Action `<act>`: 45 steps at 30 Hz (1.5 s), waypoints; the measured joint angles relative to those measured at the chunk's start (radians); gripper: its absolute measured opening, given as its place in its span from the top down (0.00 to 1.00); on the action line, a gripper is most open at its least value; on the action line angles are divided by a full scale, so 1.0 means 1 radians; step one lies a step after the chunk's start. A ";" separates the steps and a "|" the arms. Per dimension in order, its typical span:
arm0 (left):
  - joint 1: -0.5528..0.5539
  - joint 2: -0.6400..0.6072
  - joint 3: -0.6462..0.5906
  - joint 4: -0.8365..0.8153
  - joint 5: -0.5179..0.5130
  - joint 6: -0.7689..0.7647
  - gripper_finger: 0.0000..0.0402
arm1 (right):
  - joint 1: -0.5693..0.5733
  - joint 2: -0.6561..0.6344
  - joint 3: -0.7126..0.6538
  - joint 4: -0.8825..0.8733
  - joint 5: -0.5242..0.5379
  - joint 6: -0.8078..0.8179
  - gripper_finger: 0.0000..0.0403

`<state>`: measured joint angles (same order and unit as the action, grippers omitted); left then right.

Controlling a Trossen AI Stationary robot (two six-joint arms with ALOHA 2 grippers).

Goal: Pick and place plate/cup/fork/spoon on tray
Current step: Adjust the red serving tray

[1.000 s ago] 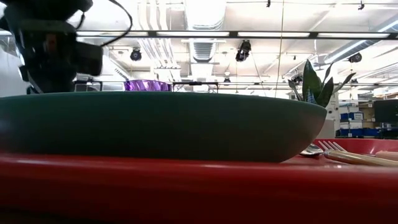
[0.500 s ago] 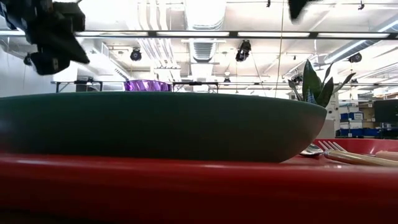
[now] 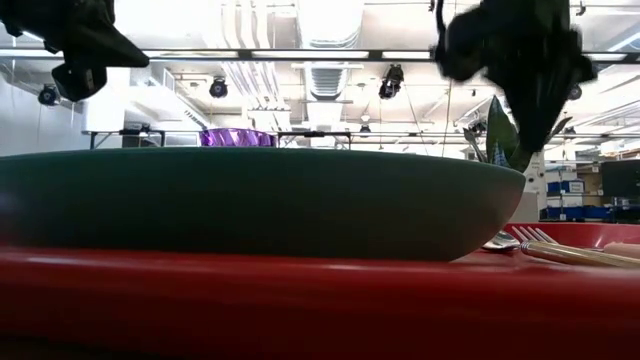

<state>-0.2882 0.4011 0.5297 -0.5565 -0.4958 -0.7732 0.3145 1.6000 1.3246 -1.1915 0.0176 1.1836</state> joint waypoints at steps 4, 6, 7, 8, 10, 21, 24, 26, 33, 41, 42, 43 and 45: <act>0.000 -0.002 0.000 0.001 -0.011 0.002 1.00 | 0.000 0.006 -0.104 0.145 -0.004 -0.006 0.98; 0.000 0.005 0.000 0.001 -0.011 0.002 1.00 | -0.001 0.006 -0.145 0.155 -0.013 -0.010 0.98; 0.000 0.008 0.000 0.001 -0.011 0.002 1.00 | -0.003 0.005 -0.163 0.152 -0.015 -0.014 0.98; 0.000 0.012 0.000 0.001 -0.011 0.002 1.00 | -0.006 0.001 -0.181 0.151 -0.017 -0.016 0.98; 0.000 0.019 0.000 0.004 -0.011 0.001 1.00 | -0.011 -0.003 -0.212 0.152 -0.017 -0.016 0.98; 0.000 0.037 0.000 0.035 -0.011 -0.005 1.00 | -0.036 -0.006 -0.387 0.381 0.021 -0.016 0.98; 0.000 0.037 0.000 0.045 -0.011 -0.004 1.00 | -0.055 -0.008 -0.404 0.384 0.044 -0.056 0.98; 0.000 0.039 0.000 0.054 -0.011 -0.005 1.00 | -0.075 -0.008 -0.407 0.383 0.074 -0.095 0.98; 0.000 0.044 0.000 0.055 -0.011 -0.006 1.00 | -0.190 -0.006 -0.403 0.386 0.160 -0.274 0.98; 0.000 0.049 0.000 0.056 -0.011 -0.009 1.00 | -0.334 -0.005 -0.394 0.406 0.174 -0.455 0.98; 0.000 0.049 0.000 0.056 -0.011 -0.009 1.00 | -0.348 -0.005 -0.394 0.410 0.171 -0.474 0.98; 0.000 0.049 0.000 0.056 -0.011 -0.009 1.00 | -0.361 -0.005 -0.394 0.415 0.172 -0.489 0.98; 0.000 0.048 0.000 0.056 -0.011 -0.009 1.00 | -0.385 -0.005 -0.394 0.424 0.173 -0.507 0.98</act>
<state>-0.2882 0.4496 0.5297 -0.5007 -0.5064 -0.7822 -0.0704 1.5951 0.9302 -0.7679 0.1907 0.6766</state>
